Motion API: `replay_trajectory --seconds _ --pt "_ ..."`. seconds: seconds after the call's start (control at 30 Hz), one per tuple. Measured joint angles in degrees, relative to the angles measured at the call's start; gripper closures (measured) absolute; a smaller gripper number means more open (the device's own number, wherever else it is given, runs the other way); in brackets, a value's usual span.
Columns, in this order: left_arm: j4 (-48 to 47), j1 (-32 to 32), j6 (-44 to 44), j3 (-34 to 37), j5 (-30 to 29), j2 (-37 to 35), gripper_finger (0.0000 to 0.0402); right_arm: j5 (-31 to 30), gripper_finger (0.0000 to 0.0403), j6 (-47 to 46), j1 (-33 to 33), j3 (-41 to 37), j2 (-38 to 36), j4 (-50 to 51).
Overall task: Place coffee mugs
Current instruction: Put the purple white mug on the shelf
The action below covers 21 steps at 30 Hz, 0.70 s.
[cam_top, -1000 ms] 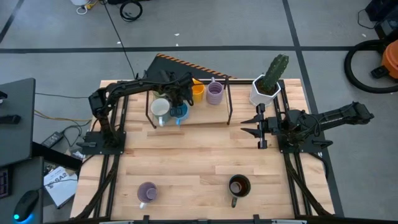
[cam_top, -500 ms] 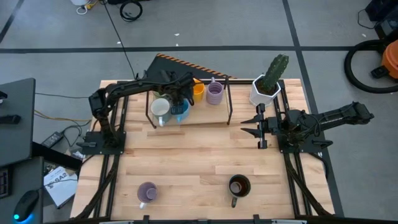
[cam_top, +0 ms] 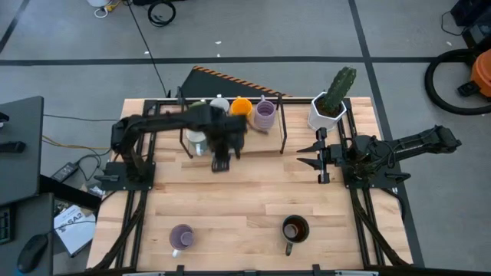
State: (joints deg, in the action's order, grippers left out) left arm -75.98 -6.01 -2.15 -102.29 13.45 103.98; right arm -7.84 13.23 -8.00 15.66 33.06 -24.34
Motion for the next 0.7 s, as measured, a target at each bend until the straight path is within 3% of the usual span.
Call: replay_trajectory --seconds 0.27,0.5,0.7 --pt "-0.03 18.18 9.35 5.61 0.67 0.13 0.0274 0.0 0.0289 -0.15 0.01 0.0 -0.01 -0.03" --pt "1.17 32.64 10.0 10.01 -7.7 0.13 0.0274 0.0 0.0289 -0.17 0.01 0.0 0.0 -0.39" --pt "1.66 39.49 13.48 12.56 -10.85 0.14 0.0274 0.01 0.0289 -0.2 0.0 0.0 -0.02 -0.91"
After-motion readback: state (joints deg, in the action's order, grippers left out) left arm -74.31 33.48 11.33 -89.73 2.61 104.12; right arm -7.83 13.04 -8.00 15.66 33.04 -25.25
